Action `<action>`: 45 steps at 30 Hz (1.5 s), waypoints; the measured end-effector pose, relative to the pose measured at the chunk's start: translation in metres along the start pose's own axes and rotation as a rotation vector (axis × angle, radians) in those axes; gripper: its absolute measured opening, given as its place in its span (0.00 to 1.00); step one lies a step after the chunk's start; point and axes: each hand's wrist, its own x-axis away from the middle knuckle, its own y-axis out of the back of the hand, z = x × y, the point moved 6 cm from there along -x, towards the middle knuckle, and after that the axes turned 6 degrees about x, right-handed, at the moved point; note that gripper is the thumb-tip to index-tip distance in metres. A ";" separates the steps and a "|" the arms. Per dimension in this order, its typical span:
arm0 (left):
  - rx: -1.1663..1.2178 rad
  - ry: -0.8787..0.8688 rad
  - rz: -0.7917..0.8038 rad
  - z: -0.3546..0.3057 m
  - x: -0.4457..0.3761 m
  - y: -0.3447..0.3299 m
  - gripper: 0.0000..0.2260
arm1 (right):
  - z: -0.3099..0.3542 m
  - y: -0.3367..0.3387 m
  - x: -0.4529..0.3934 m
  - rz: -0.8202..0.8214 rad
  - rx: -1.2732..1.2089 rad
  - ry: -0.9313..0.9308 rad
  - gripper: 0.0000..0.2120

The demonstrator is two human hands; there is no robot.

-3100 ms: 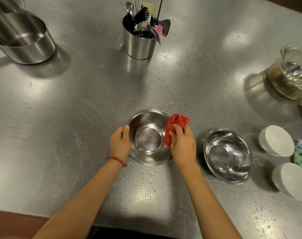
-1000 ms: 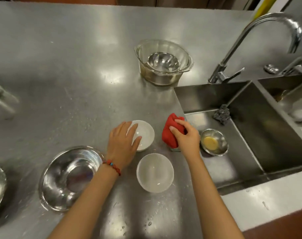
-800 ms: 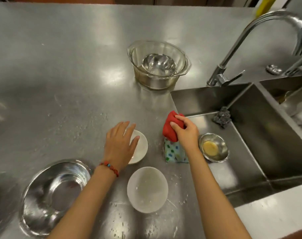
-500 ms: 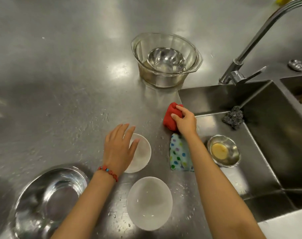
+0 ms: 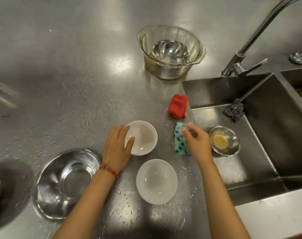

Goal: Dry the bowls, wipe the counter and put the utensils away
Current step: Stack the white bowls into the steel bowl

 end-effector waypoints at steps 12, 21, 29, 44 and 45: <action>0.909 0.614 -0.020 0.034 0.033 -0.029 0.14 | -0.037 -0.034 0.118 0.349 -0.206 -0.152 0.10; 1.322 0.691 -0.020 0.031 0.033 -0.037 0.16 | -0.048 -0.028 0.126 0.410 -0.441 -0.319 0.13; 1.355 0.566 -0.101 0.020 0.025 -0.005 0.14 | -0.045 -0.020 0.130 0.327 -0.502 -0.305 0.14; 1.369 0.516 -0.389 0.095 0.078 0.163 0.12 | 0.071 -0.132 0.143 0.521 -0.448 -0.127 0.13; 1.357 0.518 -0.400 0.103 0.084 0.172 0.14 | 0.076 -0.143 0.147 0.537 -0.430 -0.123 0.13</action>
